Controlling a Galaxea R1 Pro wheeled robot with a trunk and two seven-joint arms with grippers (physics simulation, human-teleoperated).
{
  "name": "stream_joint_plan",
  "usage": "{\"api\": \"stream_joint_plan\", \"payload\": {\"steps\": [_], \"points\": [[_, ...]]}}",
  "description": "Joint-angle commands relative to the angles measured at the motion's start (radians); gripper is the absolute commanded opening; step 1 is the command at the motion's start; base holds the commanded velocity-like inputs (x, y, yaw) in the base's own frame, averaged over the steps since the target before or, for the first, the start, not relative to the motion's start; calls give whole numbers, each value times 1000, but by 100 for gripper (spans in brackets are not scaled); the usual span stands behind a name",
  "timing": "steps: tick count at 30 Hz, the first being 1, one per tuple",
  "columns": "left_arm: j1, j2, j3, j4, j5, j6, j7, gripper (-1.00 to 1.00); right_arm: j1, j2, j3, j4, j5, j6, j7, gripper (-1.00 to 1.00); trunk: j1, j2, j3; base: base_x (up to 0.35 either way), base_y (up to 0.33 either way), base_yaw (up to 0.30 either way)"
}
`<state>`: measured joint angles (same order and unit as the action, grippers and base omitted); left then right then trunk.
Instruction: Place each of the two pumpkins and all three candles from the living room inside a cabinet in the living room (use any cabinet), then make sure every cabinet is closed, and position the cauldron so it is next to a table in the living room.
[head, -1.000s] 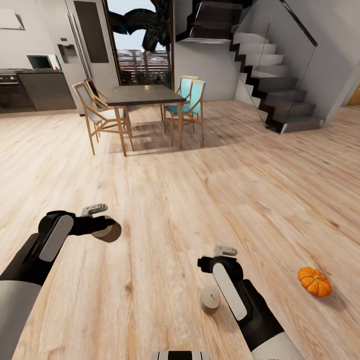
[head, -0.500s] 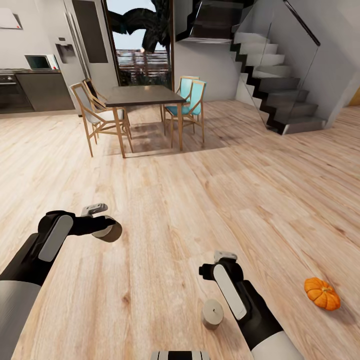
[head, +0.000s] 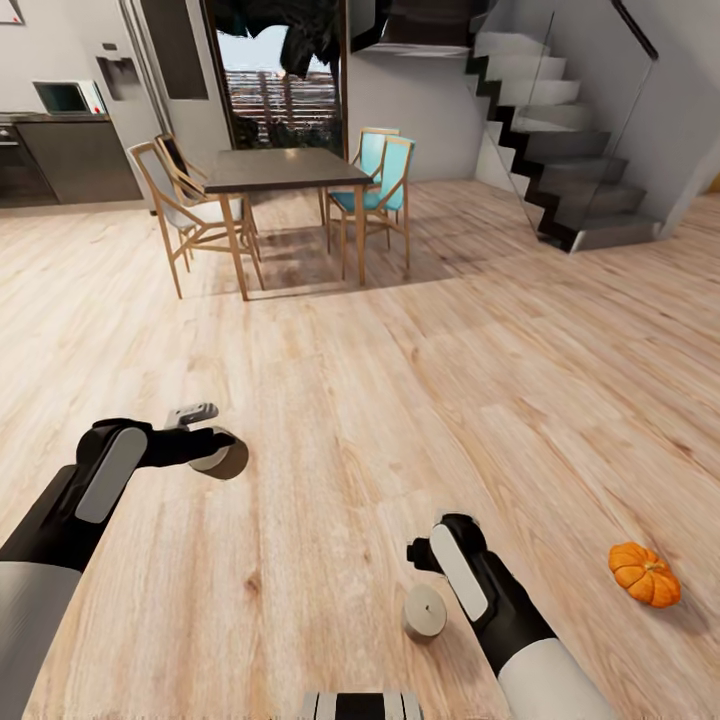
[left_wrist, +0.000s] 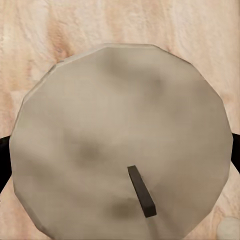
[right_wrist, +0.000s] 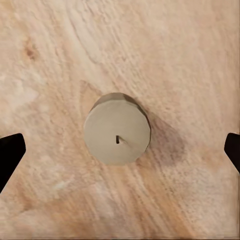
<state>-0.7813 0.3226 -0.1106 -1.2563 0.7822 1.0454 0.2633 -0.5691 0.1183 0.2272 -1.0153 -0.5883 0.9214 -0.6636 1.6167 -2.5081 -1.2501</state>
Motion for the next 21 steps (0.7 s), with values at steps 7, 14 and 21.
{"api": "stream_joint_plan", "payload": {"steps": [7, 14, 21], "points": [[0, 0, -9, -9, 11, 2, 10, -100, -17, 1, 2, 43, -12, 0, -4, 100, 3, -2, -28, 0, 0, 0], [0, 2, -56, -41, 72, 2, 10, -100, -39, 3, 3, 104, -13, -8, 3, 100, 6, -4, -55, 0, 0, 0], [2, 56, -130, -130, 267, 2, 10, -100, -58, 4, 4, 139, -14, -14, 6, 100, 9, -5, -82, 0, 0, 0]]}}
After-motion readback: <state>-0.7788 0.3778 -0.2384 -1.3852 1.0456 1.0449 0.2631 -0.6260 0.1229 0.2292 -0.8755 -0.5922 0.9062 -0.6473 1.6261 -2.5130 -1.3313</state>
